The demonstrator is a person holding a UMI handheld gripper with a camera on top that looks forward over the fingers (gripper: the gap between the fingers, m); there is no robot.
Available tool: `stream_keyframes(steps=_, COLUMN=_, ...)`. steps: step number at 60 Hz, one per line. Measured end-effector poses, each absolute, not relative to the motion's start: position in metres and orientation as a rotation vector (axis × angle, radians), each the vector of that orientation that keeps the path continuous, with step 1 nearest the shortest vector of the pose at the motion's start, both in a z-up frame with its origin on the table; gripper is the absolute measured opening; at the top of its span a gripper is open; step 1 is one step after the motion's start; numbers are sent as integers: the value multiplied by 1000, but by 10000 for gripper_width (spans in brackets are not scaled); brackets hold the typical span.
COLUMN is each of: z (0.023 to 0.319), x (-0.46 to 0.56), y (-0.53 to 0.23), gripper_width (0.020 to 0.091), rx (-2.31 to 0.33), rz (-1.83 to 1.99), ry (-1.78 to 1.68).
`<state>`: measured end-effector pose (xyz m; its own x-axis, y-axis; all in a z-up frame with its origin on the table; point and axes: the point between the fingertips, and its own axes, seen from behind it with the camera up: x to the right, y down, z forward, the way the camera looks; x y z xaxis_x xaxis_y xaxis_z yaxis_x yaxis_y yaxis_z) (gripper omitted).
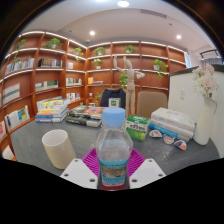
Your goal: Pour water
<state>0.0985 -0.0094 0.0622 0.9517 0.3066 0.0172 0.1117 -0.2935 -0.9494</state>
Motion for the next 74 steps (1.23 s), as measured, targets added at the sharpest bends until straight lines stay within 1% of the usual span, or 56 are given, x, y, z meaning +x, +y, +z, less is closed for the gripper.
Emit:
stream_keyframes(steps=1, z=62, x=98, y=-10, gripper_width=311, rx=-1870, rz=196, ry=-308)
stream_keyframes(steps=6, z=63, x=99, y=-9, gripper_width=409, rx=-1866, rz=194, ry=-293)
stream_keyframes(steps=12, z=61, x=103, y=-10, gripper_width=494, rx=-1872, rz=149, ry=-303)
stream_keyframes(steps=17, z=58, x=112, y=-13, gripper_width=655, rx=-1887, rz=93, ry=-296)
stream_keyframes(steps=20, z=61, x=114, y=-18, gripper_width=708, rx=-1877, rz=80, ry=-290)
stream_keyframes(steps=25, z=66, x=113, y=-35, gripper_width=712, rx=-1878, rz=125, ry=-252)
stream_keyframes(steps=29, z=70, x=114, y=-51, gripper_width=732, rx=-1885, rz=170, ry=-208)
stream_keyframes(steps=34, z=80, x=122, y=-71, gripper_width=754, rx=-1872, rz=185, ry=-150)
stream_keyframes(steps=41, z=96, x=136, y=-94, gripper_width=768, rx=-1851, rz=136, ry=-79)
stream_keyframes(steps=55, z=125, x=156, y=-130, gripper_width=772, rx=-1802, rz=18, ry=-42)
stream_keyframes(steps=74, z=139, x=158, y=-141, gripper_width=777, rx=-1769, rz=7, ry=-23)
